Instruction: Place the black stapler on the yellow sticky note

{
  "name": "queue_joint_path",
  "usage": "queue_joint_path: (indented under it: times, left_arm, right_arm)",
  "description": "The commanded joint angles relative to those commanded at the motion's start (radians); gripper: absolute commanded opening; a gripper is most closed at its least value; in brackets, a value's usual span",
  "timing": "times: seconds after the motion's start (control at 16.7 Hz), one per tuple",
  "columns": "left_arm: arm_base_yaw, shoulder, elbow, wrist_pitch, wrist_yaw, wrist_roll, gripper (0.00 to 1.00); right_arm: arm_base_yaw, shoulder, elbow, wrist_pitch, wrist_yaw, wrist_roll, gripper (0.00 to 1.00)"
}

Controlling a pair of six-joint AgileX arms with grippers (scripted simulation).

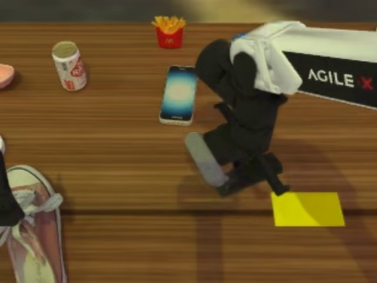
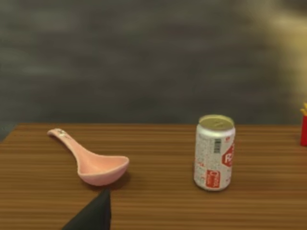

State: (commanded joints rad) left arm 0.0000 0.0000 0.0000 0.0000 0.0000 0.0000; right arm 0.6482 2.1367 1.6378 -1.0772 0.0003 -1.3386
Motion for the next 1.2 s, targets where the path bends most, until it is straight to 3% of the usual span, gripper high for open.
queue_joint_path:
  times: [0.3, 0.66, 1.2]
  left_arm:
    - [0.000, 0.000, 0.000, 0.000, 0.000, 0.000, 1.00]
    - [0.000, 0.000, 0.000, 0.000, 0.000, 0.000, 1.00]
    - [0.000, 0.000, 0.000, 0.000, 0.000, 0.000, 1.00]
  right_arm:
    - [0.003, -0.052, 0.129, -0.185, 0.000, 0.001, 0.00]
    - [-0.010, -0.069, 0.118, -0.182, -0.003, 0.009, 0.00]
    - [-0.206, -0.398, -0.317, -0.026, -0.059, 0.150, 0.00]
